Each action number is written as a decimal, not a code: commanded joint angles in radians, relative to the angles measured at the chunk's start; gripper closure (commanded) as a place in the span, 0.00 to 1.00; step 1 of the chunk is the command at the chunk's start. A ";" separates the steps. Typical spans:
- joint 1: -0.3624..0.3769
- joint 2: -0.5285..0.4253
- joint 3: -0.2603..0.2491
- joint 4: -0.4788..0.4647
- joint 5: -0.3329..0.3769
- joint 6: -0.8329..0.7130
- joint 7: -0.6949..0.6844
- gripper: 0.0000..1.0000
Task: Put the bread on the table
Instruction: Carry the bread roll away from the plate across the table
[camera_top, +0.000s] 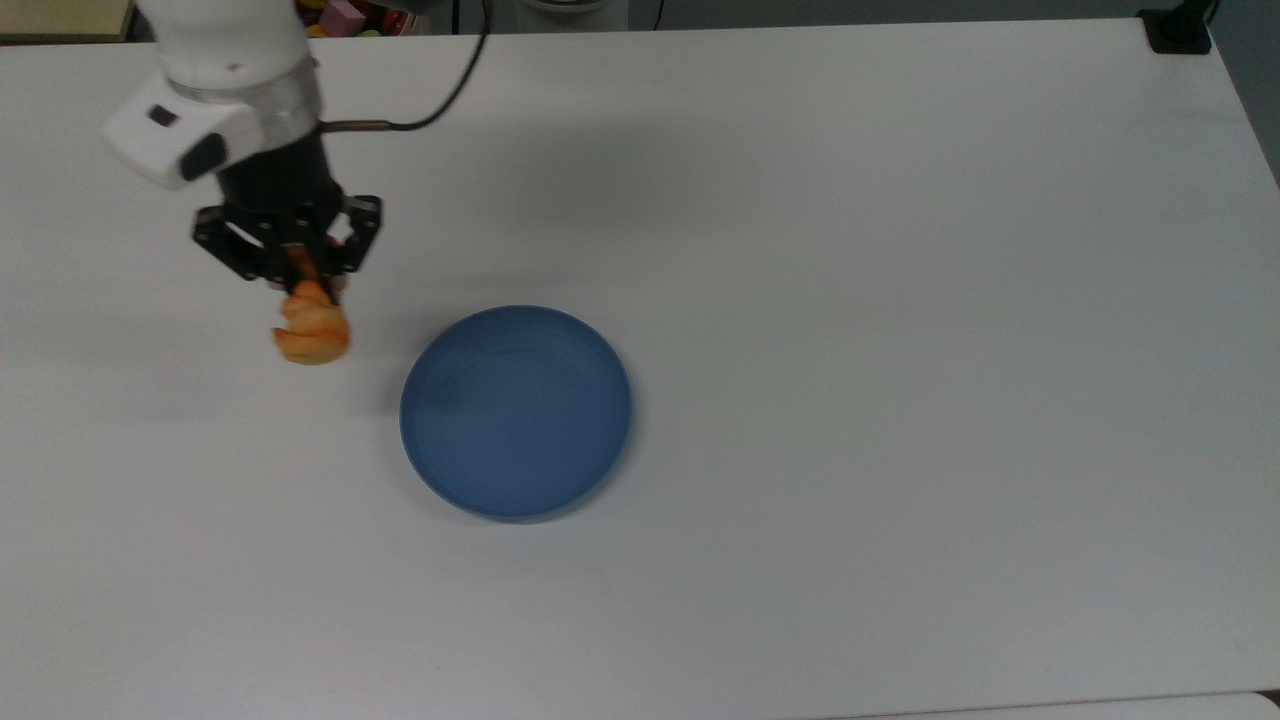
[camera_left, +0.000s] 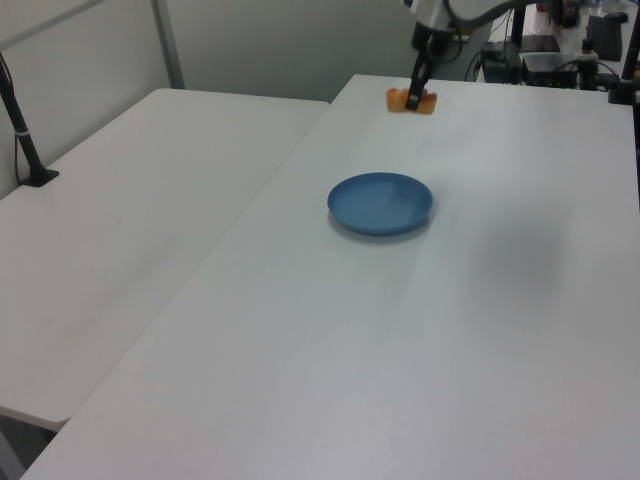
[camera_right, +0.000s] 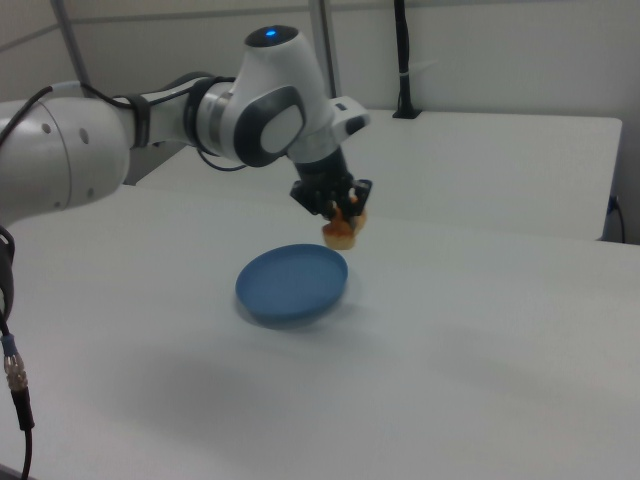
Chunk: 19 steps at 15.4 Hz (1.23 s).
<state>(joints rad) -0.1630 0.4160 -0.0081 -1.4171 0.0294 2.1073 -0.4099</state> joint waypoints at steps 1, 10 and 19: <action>-0.064 0.081 0.004 0.110 0.020 -0.027 -0.131 0.76; -0.199 0.225 0.007 0.179 0.018 0.196 -0.208 0.76; -0.219 0.362 0.004 0.179 0.017 0.485 -0.208 0.76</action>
<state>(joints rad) -0.3784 0.7353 -0.0065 -1.2661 0.0297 2.5343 -0.5957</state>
